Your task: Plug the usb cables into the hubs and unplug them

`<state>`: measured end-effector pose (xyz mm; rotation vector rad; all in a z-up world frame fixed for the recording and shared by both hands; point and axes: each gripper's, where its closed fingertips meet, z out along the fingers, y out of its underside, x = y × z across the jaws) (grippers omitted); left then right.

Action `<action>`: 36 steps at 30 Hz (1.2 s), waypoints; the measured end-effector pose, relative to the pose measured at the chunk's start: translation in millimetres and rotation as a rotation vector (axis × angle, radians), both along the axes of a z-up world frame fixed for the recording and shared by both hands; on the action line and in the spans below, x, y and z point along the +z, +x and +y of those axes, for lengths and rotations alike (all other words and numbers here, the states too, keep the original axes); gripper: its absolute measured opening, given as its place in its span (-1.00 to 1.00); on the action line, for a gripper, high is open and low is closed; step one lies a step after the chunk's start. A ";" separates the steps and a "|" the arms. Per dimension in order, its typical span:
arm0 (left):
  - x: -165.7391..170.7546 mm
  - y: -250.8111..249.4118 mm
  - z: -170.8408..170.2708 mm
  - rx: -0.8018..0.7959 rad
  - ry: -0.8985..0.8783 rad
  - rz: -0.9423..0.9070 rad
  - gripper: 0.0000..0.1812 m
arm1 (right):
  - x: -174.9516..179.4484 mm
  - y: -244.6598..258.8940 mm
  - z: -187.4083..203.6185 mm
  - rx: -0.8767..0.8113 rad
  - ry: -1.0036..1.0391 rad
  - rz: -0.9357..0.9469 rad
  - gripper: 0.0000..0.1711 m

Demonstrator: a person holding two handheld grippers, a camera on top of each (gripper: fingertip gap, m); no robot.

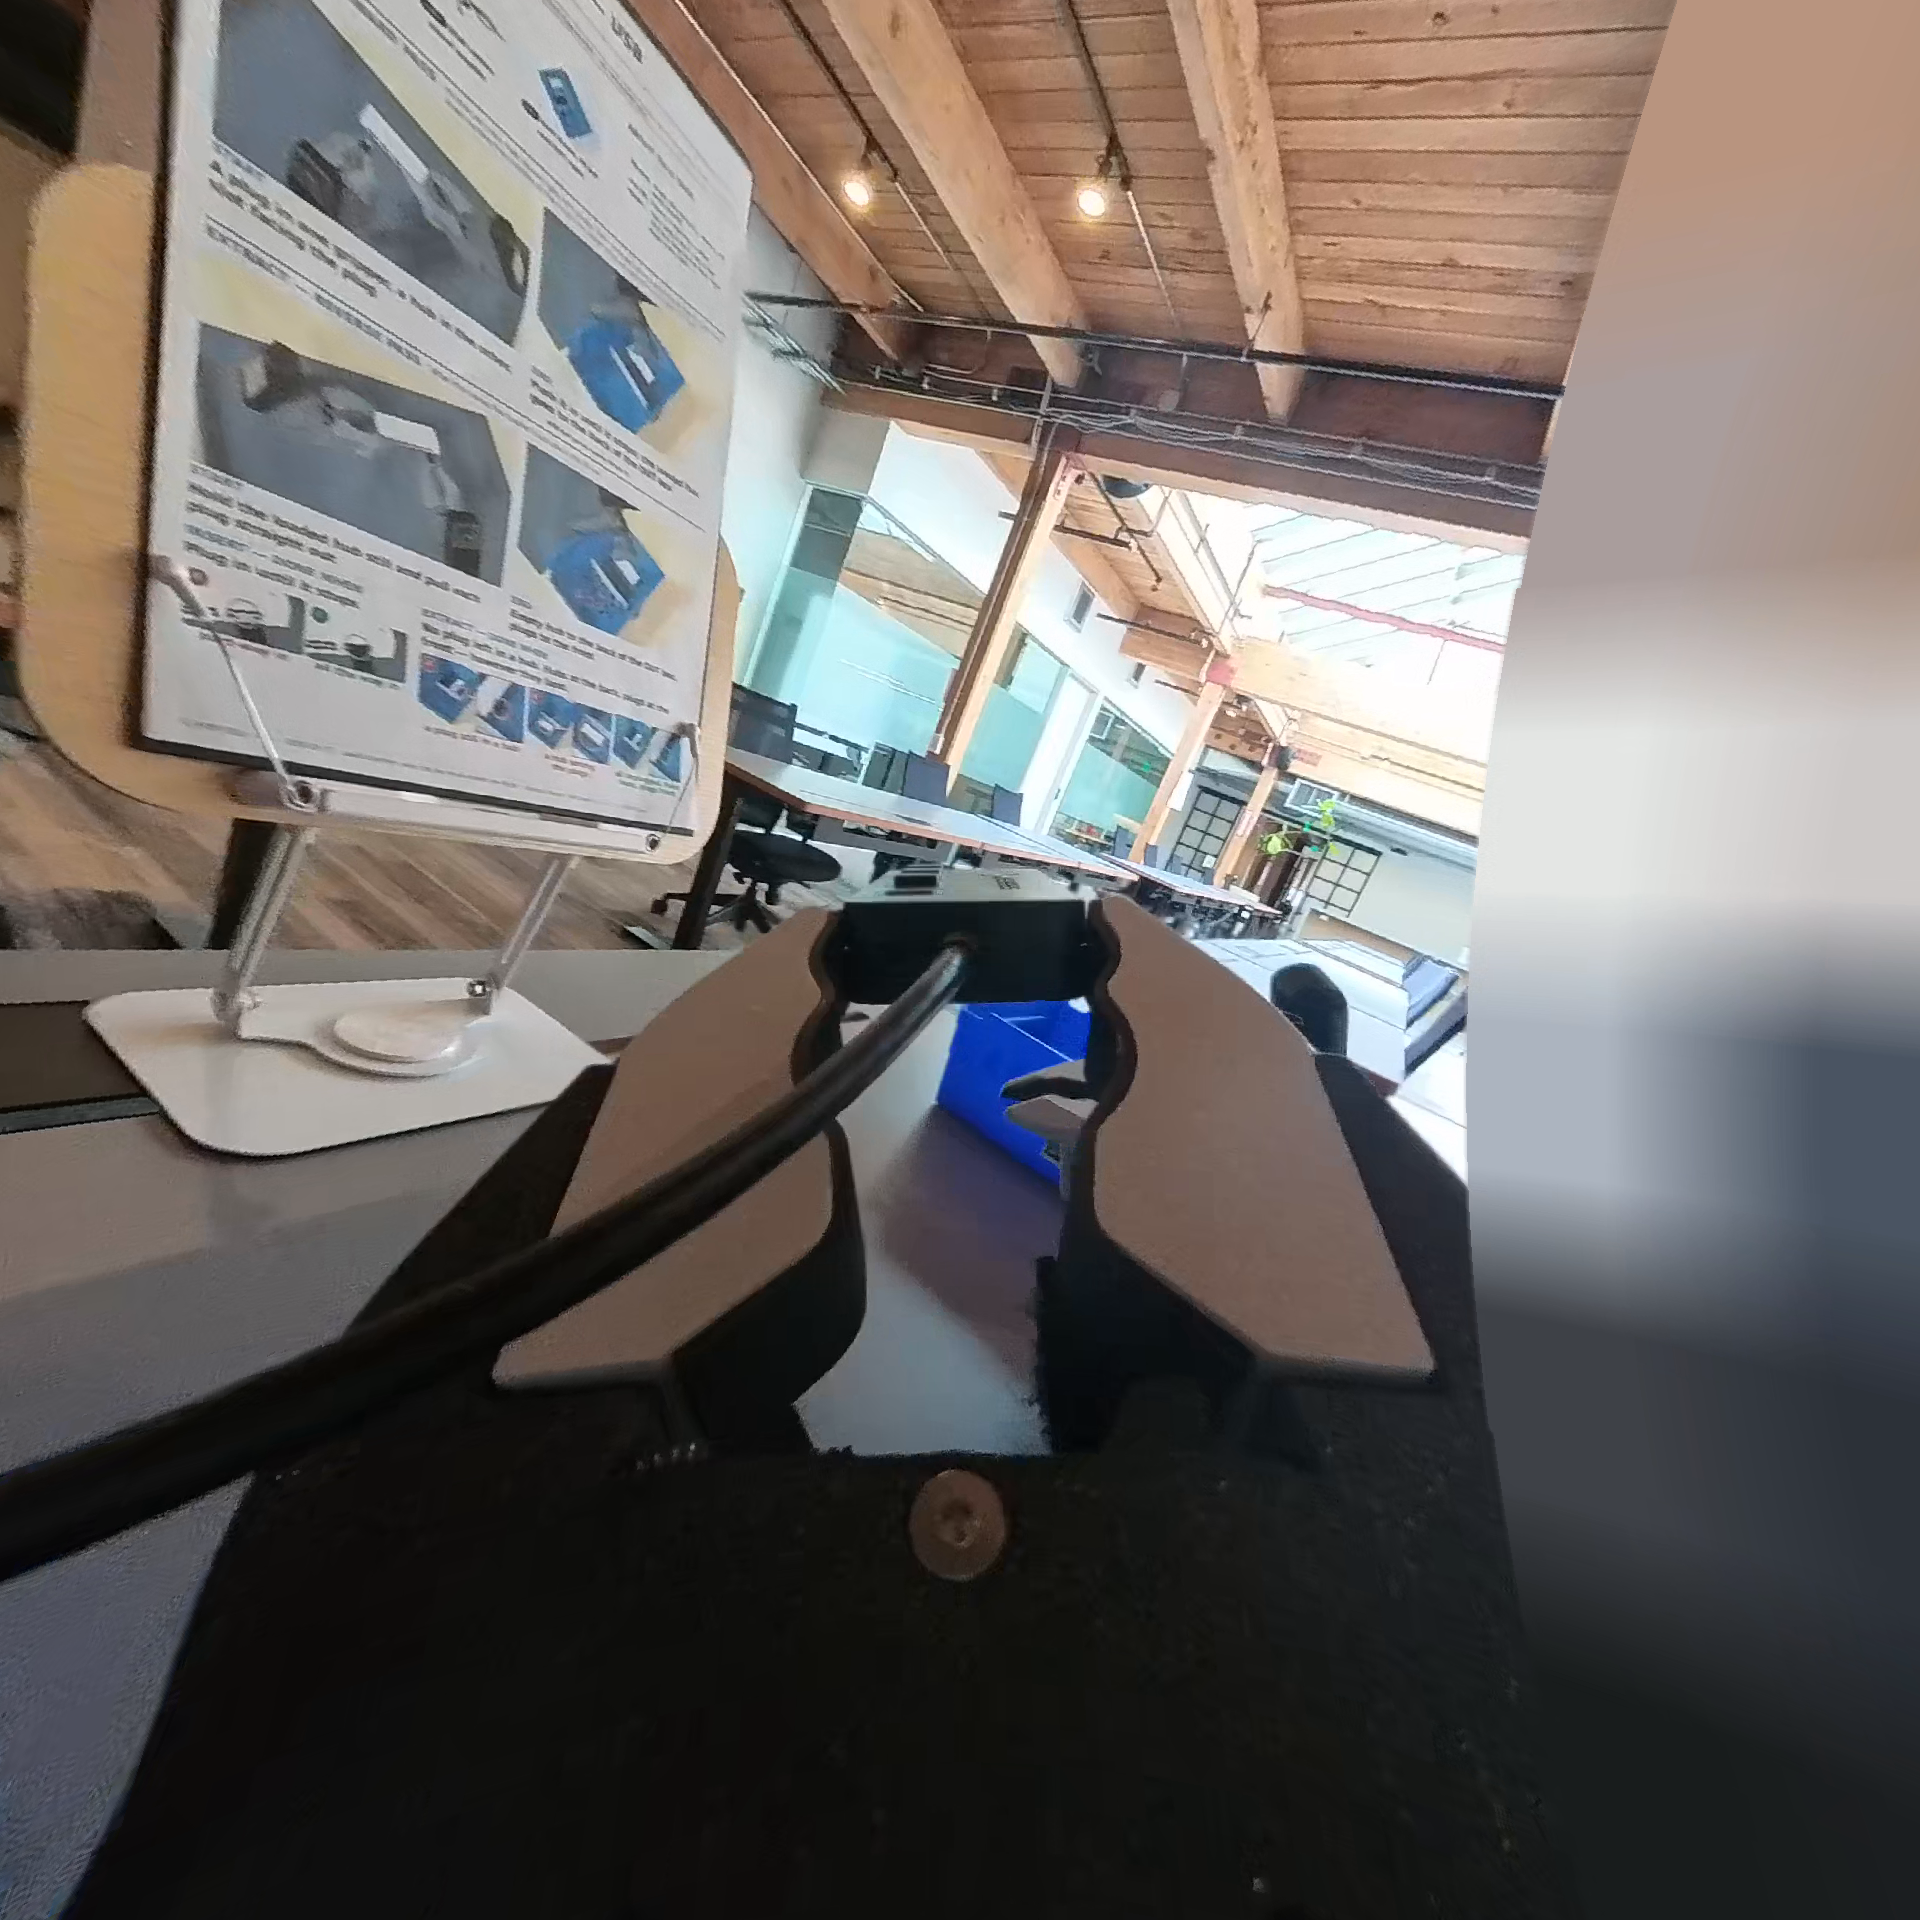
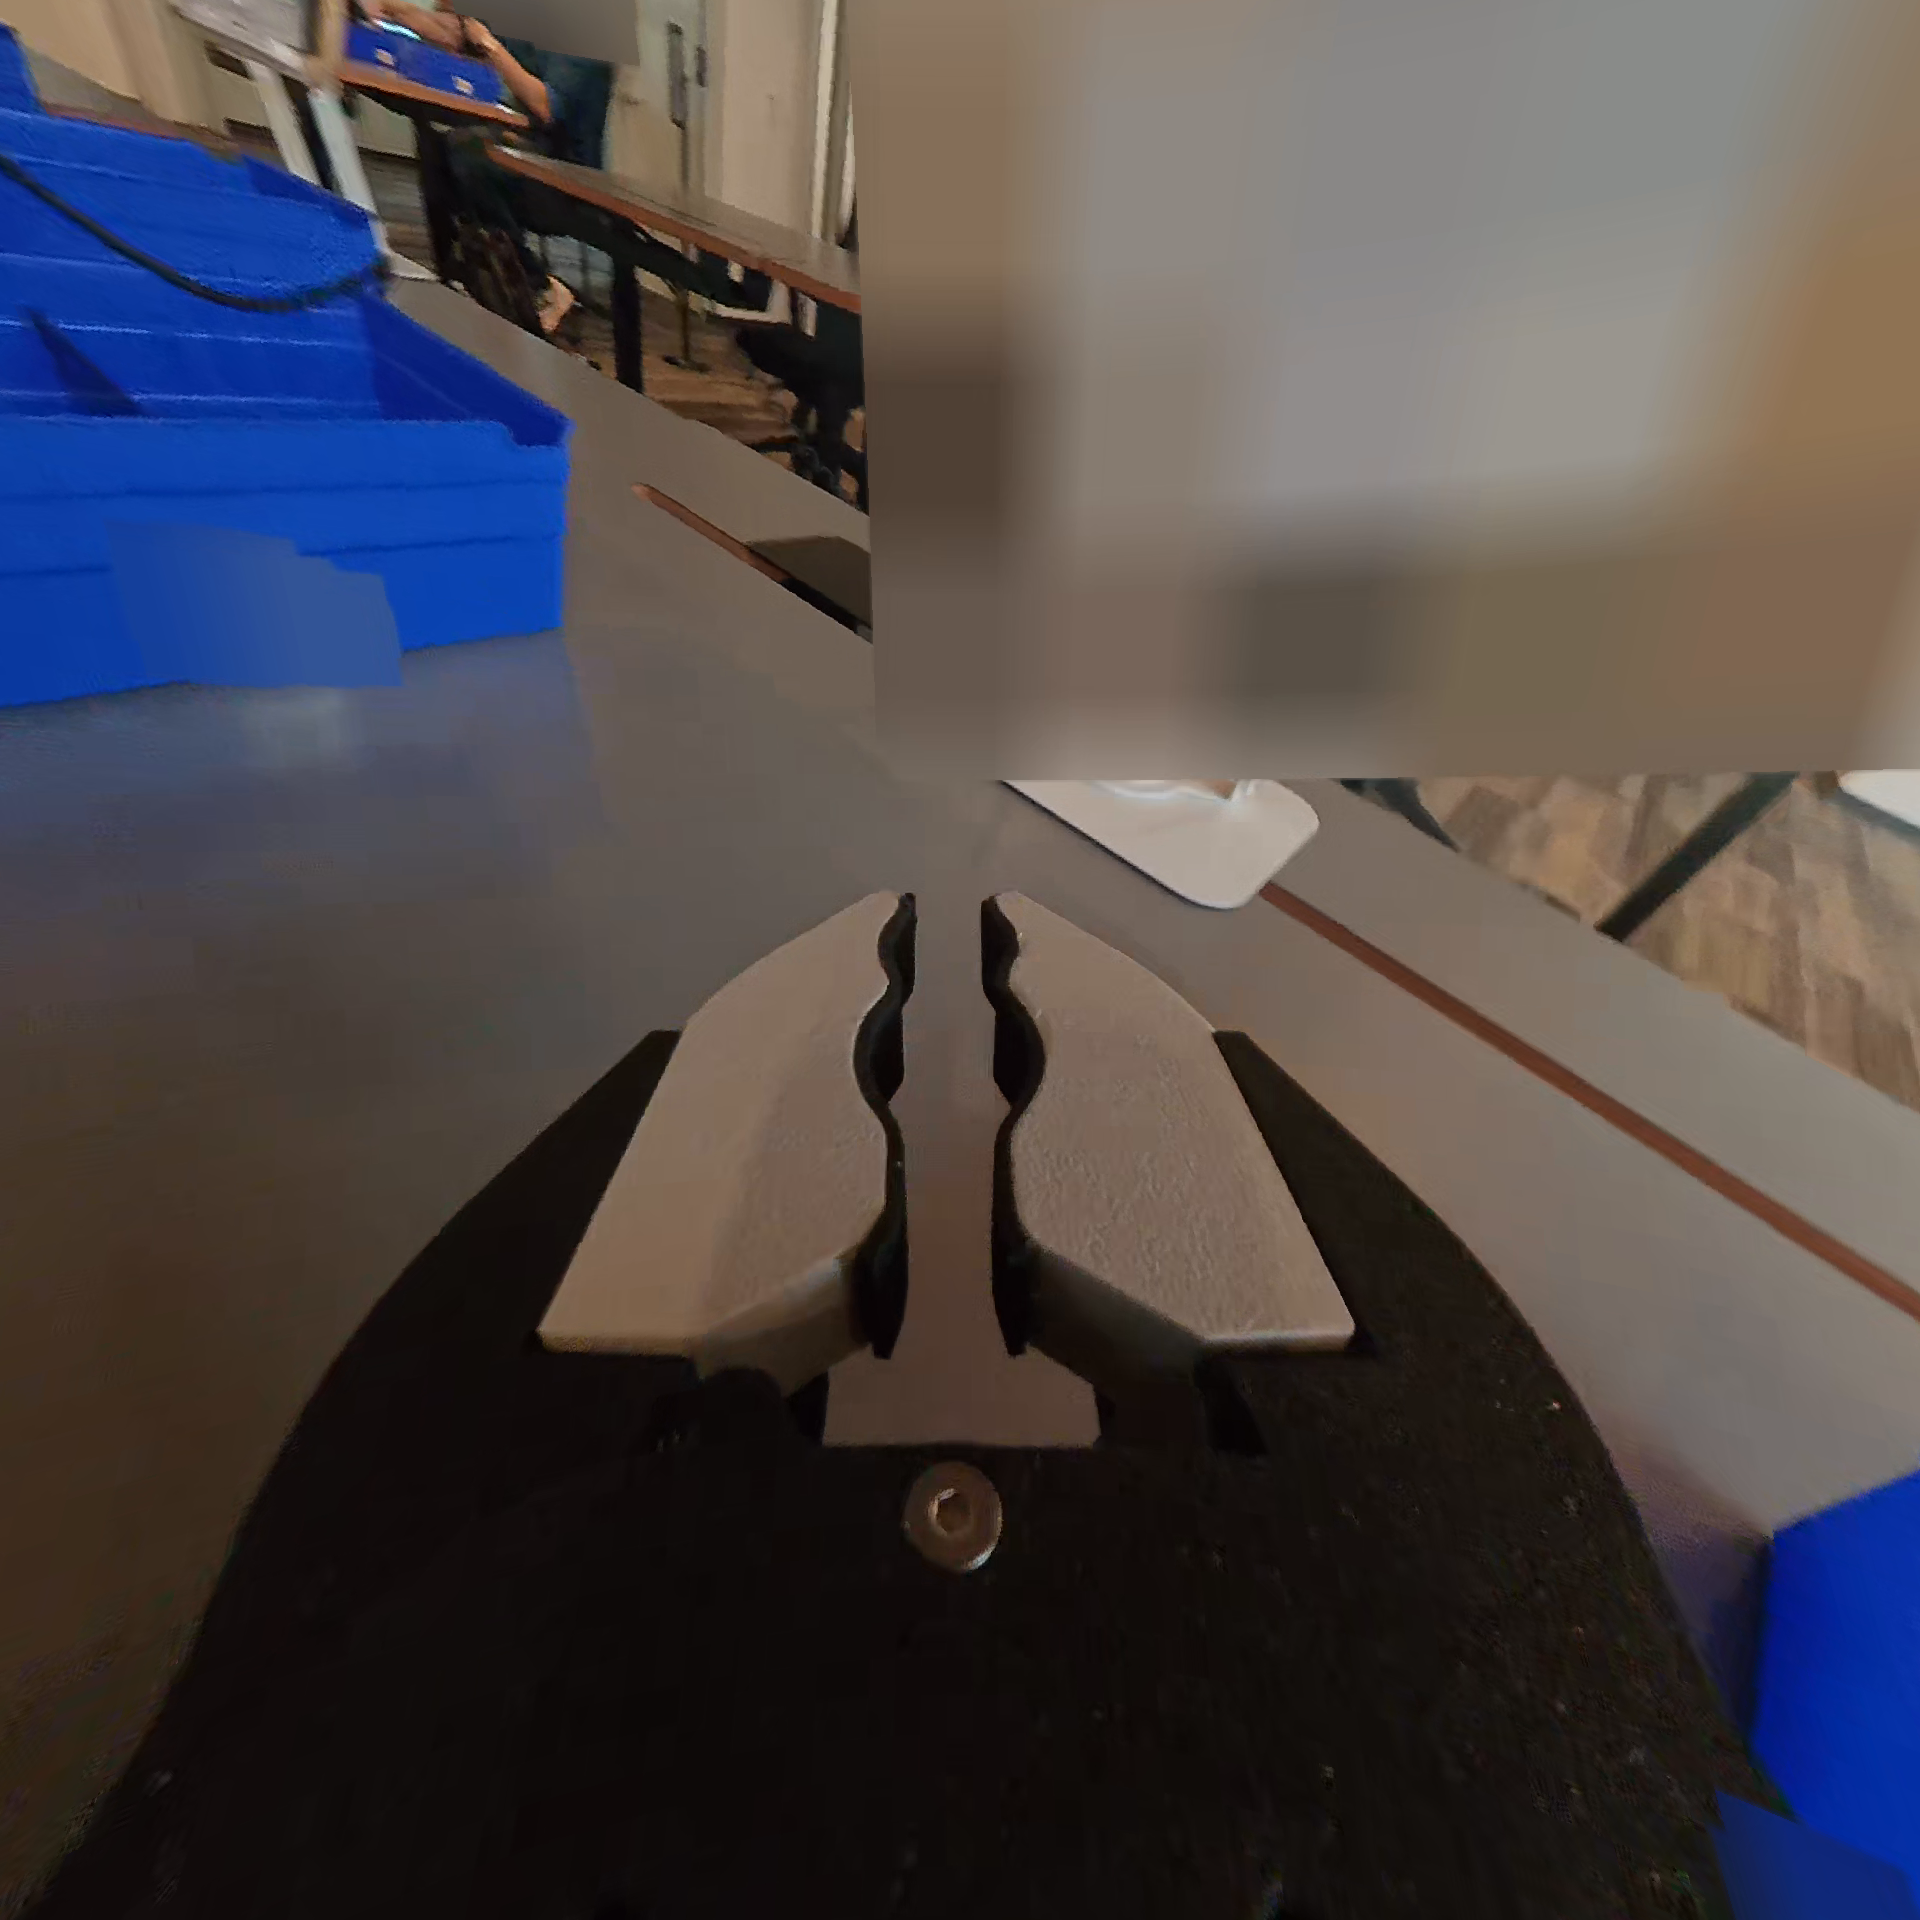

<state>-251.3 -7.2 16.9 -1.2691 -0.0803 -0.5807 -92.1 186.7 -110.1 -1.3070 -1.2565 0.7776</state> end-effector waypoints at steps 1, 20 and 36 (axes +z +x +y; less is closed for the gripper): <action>-1.5 4.1 2.4 -0.017 -0.001 -0.006 -0.52 | 3.2 -1.7 -5.6 0.030 0.020 0.013 -0.86; -23.9 72.2 30.9 -0.224 -0.055 -0.017 -0.52 | 86.7 -24.5 -118.7 0.560 0.388 0.285 -0.53; -14.7 89.3 21.1 -0.293 -0.029 0.013 -0.52 | 108.9 -56.6 -157.1 0.659 0.776 0.344 -0.77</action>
